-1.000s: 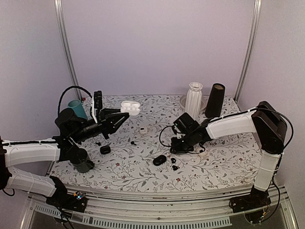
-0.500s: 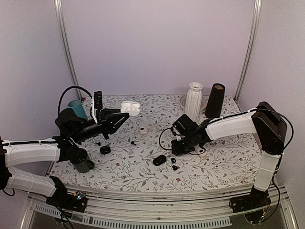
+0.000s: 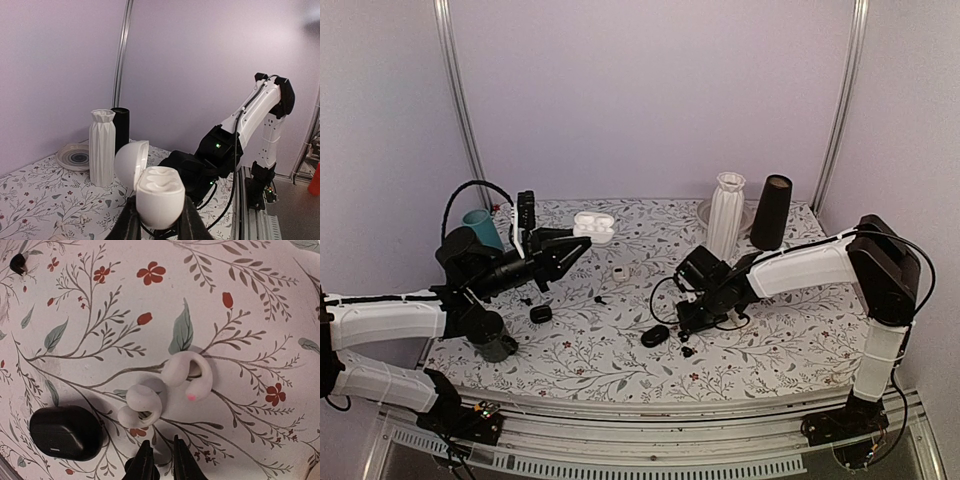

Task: Insert the wireless bluetooth earbuds into the charging case
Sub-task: Adjust the earbuds at the center of the board, then pick up the left earbud from the center of the board.

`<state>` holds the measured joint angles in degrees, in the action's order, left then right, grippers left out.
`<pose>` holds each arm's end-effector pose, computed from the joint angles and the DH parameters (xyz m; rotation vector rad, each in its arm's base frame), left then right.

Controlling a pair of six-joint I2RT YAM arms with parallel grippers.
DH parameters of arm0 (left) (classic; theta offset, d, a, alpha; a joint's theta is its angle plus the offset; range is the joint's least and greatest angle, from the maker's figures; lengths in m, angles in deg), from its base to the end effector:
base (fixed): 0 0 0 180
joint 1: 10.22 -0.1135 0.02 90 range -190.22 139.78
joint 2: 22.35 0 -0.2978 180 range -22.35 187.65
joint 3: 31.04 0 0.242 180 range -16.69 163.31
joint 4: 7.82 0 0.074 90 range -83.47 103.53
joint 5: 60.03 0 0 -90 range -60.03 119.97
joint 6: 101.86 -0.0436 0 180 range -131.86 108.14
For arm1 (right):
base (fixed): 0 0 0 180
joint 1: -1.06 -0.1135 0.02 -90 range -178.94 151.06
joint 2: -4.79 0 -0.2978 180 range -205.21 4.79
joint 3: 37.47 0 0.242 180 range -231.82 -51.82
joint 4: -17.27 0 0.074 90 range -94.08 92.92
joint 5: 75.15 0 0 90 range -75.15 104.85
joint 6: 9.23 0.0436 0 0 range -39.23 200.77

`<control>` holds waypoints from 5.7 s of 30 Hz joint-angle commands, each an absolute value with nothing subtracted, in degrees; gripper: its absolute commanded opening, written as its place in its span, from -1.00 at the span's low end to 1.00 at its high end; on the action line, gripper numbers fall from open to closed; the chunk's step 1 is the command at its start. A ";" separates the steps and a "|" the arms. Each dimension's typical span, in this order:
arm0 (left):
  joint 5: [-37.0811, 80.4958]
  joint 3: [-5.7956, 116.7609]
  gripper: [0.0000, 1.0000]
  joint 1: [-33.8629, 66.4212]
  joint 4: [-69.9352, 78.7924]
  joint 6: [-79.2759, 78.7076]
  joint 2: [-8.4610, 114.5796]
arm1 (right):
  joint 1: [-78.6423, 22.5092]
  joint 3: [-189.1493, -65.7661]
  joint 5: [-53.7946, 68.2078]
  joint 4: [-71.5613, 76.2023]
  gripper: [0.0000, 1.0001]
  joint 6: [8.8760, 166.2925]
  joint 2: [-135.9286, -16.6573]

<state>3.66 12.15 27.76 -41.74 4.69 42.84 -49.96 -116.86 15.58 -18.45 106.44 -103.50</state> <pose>0.1694 -0.1568 0.3165 0.6652 1.3173 -1.0956 0.2368 0.2917 0.1731 -0.6023 2.6961 0.3721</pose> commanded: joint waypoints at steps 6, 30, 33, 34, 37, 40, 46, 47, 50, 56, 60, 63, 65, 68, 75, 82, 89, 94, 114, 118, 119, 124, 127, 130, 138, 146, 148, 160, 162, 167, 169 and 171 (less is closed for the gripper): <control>4.96 10.38 -1.00 27.35 -41.10 4.37 39.83 | -50.85 -120.57 13.76 -15.26 -0.69 109.76 -106.93; 5.09 9.90 -1.00 27.26 -41.10 4.47 38.92 | -48.97 -129.74 13.29 -15.07 -0.51 110.76 -109.64; 4.92 10.03 -1.00 27.28 -41.11 4.57 38.79 | -48.59 -129.69 13.46 -16.56 -0.55 109.60 -109.90; 5.00 10.03 -1.00 27.31 -41.10 4.56 38.70 | -48.65 -129.58 13.44 -16.93 -0.57 109.33 -109.86; 5.18 9.95 -1.00 27.26 -41.10 4.47 38.61 | -48.69 -128.78 13.36 -17.34 -0.60 108.99 -109.64; 5.18 10.03 -1.00 27.25 -41.10 4.48 38.63 | -49.35 -128.19 14.70 -18.26 -0.70 109.13 -109.56; 5.09 10.25 -1.00 27.29 -41.28 4.47 38.95 | -50.60 -127.42 16.21 -18.89 -0.75 109.79 -110.23; 5.09 10.23 -1.00 27.23 -41.30 4.48 38.92 | -50.78 -127.30 16.58 -18.97 -0.75 109.92 -110.28; 5.23 10.09 -1.00 27.29 -41.37 4.48 38.76 | -51.09 -126.89 16.70 -18.82 -0.75 110.36 -110.26; 5.44 9.90 -1.00 27.22 -41.28 4.35 38.51 | -51.52 -126.68 16.39 -18.55 -0.75 111.24 -110.67; 5.53 9.68 -1.00 27.16 -41.28 4.31 38.34 | -51.85 -126.82 15.85 -18.06 -0.75 111.74 -110.92; 5.62 9.55 -1.00 27.22 -41.28 4.22 38.19 | -51.97 -127.14 15.52 -17.36 -0.75 112.17 -111.41; 5.62 9.51 -1.00 27.22 -41.21 4.07 38.05 | -51.99 -127.75 15.09 -17.46 -0.75 112.46 -112.09; 5.83 9.44 -1.00 27.22 -40.82 3.81 37.68 | -52.24 -128.62 14.24 -17.52 -0.75 112.97 -112.56; 6.21 9.00 -1.00 27.04 -41.06 3.67 37.39 | -52.72 -128.73 12.13 -15.75 -0.75 114.29 -112.98; 6.32 9.06 -1.00 27.05 -41.30 4.18 37.36 | -52.68 -129.30 11.52 -12.81 -0.75 116.80 -113.48; 6.57 7.84 -1.00 26.95 -42.10 4.08 36.16 | -51.37 -131.50 13.07 -12.40 -0.74 118.48 -114.66; 6.37 7.62 -1.00 26.80 -41.90 4.00 35.86 | -50.46 -132.67 12.25 -11.86 -0.74 118.88 -114.35; 6.92 6.56 -1.00 26.34 -42.33 4.15 34.65 | -44.75 -135.33 2.28 -13.29 -0.55 100.64 -113.73; 6.97 6.67 -1.00 26.33 -41.94 4.04 34.67 | -44.37 -136.17 1.49 -13.59 -0.55 96.69 -115.53; 6.90 6.76 -1.00 26.30 -41.84 4.11 34.57 | -44.09 -136.13 1.52 -13.66 -0.55 96.04 -115.78; 7.04 6.77 -1.00 26.25 -41.16 4.06 34.01 | -43.50 -135.78 0.48 -13.37 -0.55 93.39 -116.47; 7.17 6.80 -1.00 26.25 -40.81 3.96 33.77 | -43.50 -135.19 0.02 -12.94 -0.55 91.88 -116.63; 7.29 6.81 -1.00 26.23 -40.59 3.95 33.64 | -43.51 -134.96 0.19 -13.39 -0.55 90.79 -116.72; 7.28 6.96 -1.00 26.25 -40.36 4.02 33.37 | -43.53 -133.28 1.68 -13.18 -0.55 89.71 -117.11; 7.31 6.97 -1.00 26.25 -40.14 4.11 33.17 | -44.33 -131.96 2.01 -12.93 -0.55 88.95 -116.94; 7.27 7.01 -1.00 26.25 -40.14 4.22 33.18 | -44.64 -131.58 2.08 -12.81 -0.55 88.90 -116.80; 7.18 7.14 -1.00 26.23 -40.05 4.18 33.16 | -45.17 -129.99 2.21 -12.37 -0.55 89.20 -116.19; 7.18 7.15 -1.00 26.25 -40.05 4.21 33.05 | -45.38 -129.75 2.17 -12.38 -0.55 89.21 -116.00; 7.20 7.09 -1.00 26.25 -40.05 4.12 33.05 | -45.89 -128.81 1.98 -12.09 -0.55 89.36 -115.18; 7.19 7.13 -1.00 26.25 -40.05 4.09 33.05 | -46.07 -128.49 1.86 -11.94 -0.55 89.62 -114.73; 7.20 7.05 -1.00 26.24 -40.05 4.08 33.08 | -46.18 -128.08 1.86 -11.79 -0.55 89.86 -114.31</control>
<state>6.75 7.19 26.84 -39.40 4.36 33.86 -45.07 -130.06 2.18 -10.65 89.74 -115.63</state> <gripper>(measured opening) 0.198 0.226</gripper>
